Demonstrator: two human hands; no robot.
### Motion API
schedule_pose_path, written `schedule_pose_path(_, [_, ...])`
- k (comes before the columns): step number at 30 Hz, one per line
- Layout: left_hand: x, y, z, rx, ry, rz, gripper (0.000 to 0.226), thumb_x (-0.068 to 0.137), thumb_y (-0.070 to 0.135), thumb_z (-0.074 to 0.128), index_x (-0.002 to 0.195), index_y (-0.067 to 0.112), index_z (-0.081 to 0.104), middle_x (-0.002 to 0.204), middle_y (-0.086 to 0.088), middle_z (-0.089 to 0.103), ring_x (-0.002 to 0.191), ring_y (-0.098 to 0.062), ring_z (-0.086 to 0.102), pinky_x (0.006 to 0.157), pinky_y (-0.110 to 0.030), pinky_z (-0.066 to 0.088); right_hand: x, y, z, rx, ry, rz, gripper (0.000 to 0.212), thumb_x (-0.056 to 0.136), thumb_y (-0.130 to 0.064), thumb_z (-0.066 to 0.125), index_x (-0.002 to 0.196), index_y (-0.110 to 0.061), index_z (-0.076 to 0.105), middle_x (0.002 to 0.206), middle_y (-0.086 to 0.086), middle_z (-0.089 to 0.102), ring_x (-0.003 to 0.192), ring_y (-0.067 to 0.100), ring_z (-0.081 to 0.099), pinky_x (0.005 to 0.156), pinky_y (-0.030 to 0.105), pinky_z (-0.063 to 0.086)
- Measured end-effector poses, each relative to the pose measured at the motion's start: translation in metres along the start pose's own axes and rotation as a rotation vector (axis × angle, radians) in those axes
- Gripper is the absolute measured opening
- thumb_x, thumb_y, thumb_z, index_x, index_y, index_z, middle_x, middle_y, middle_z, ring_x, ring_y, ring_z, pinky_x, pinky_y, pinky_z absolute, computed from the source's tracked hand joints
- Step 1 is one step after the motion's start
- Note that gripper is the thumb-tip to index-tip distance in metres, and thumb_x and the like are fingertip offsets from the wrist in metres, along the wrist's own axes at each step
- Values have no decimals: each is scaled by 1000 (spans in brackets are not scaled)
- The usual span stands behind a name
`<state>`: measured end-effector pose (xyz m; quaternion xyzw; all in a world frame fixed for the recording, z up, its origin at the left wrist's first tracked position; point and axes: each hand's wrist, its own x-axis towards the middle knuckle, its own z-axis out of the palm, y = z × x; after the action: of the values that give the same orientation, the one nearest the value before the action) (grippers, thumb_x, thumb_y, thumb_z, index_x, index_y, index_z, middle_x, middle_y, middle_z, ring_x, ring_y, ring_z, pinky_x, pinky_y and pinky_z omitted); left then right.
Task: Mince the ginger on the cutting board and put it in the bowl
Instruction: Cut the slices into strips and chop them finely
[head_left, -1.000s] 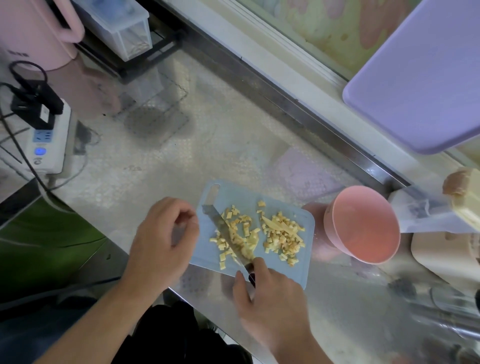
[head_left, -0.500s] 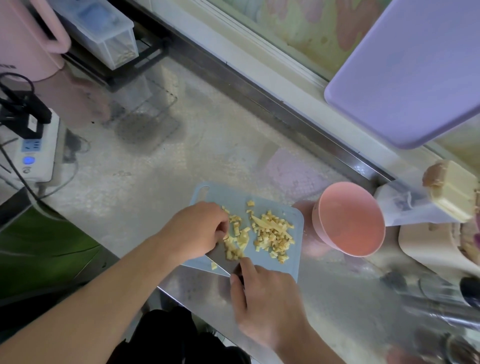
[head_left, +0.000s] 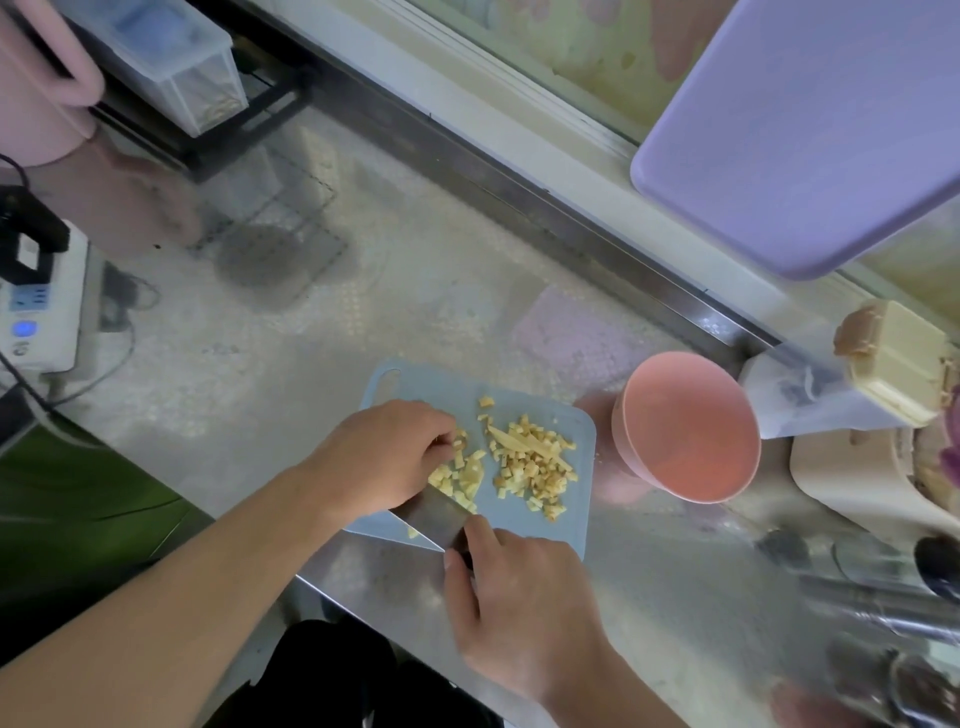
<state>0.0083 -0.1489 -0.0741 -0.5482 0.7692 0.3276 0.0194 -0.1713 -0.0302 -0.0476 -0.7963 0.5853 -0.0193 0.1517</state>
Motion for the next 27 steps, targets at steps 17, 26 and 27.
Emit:
schedule_pose_path(17, [-6, 36, 47, -50, 229, -83, 15, 94, 42, 67, 99, 28, 67, 95, 12, 55, 96, -16, 59, 76, -31, 46, -21, 52, 0, 923, 120, 746, 39, 103, -27, 45, 71, -6, 37, 59, 14, 38, 55, 21, 36, 53, 38, 30])
schedule_pose_path(26, [-5, 50, 65, 230, 282, -167, 36, 96, 47, 64, 118, 19, 67, 115, -1, 65, 110, -24, 59, 96, -37, 48, -27, 53, 2, 919, 144, 718, 48, 91, -48, 39, 72, -4, 39, 67, 28, 43, 55, 23, 38, 55, 37, 32])
schedule_pose_path(27, [-5, 50, 65, 212, 288, -157, 31, 96, 43, 64, 116, 19, 67, 113, -1, 65, 108, -24, 59, 94, -37, 49, -27, 53, 2, 927, 146, 717, 48, 91, -48, 39, 73, -4, 40, 67, 28, 43, 55, 23, 38, 55, 37, 31])
